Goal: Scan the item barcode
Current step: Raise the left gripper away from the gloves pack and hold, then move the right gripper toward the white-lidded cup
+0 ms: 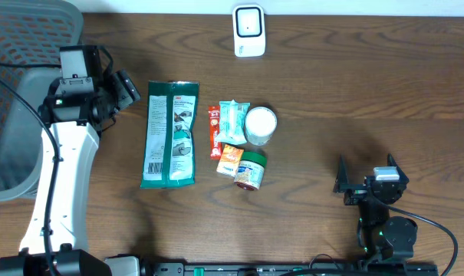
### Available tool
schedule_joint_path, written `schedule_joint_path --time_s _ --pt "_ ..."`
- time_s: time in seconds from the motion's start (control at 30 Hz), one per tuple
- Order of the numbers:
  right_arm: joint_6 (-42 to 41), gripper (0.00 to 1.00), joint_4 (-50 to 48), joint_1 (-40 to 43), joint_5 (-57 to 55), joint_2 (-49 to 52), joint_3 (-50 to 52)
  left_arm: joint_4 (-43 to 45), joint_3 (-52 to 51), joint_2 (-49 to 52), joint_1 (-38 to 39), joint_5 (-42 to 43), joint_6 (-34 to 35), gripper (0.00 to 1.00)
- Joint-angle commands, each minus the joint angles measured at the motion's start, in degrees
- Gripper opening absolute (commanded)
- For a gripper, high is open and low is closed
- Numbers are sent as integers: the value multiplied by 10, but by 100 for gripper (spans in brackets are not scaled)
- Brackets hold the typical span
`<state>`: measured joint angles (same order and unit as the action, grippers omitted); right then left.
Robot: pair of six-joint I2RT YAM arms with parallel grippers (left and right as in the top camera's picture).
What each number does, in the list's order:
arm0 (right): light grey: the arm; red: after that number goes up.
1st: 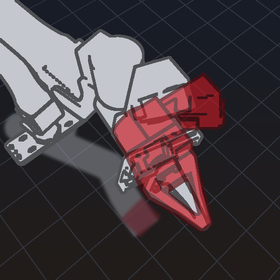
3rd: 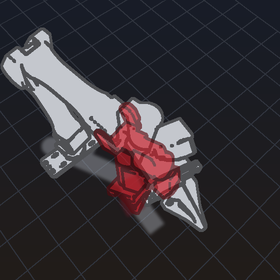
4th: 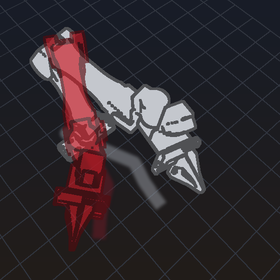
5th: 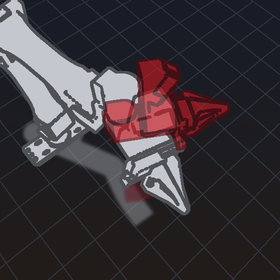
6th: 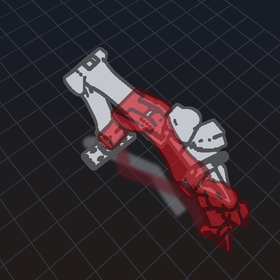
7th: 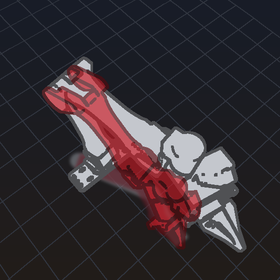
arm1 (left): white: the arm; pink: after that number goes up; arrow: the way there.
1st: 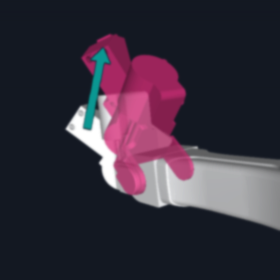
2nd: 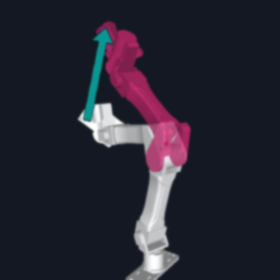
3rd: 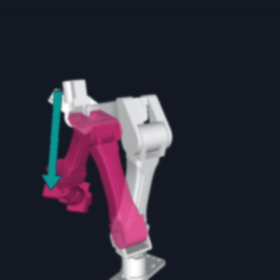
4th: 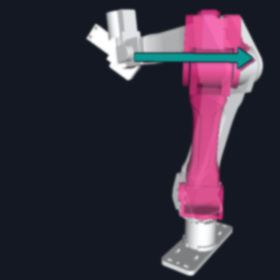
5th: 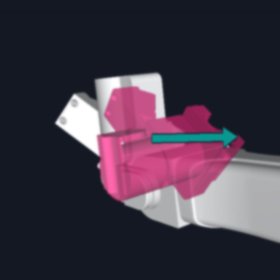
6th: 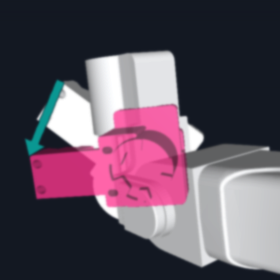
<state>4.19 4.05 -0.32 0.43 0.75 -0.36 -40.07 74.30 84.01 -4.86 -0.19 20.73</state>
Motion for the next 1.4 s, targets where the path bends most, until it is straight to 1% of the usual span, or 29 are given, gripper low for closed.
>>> schedule_joint_path --time_s 0.0,0.9,1.03,1.13,1.17,1.23,1.37 --pt "6 99 3 -2 3 0 1 -1 5 2 -2 -5 -5 85" --pt "6 99 -3 -2 4 0 0 -1 5 2 -2 -5 -5 86" --pt "1 99 -7 -2 31 0 0 -1 5 2 -2 -5 -5 86" --pt "-16 99 -38 -2 111 0 0 -2 5 2 -2 -5 -5 86" --pt "-28 99 -38 -1 121 1 -5 -1 5 2 -2 -5 -5 86" --pt "-87 99 -16 -1 119 4 -35 -1 5 2 -2 -5 -5 86" --pt "-129 99 49 -1 119 50 -149 -2 5 2 -2 -5 -5 86"
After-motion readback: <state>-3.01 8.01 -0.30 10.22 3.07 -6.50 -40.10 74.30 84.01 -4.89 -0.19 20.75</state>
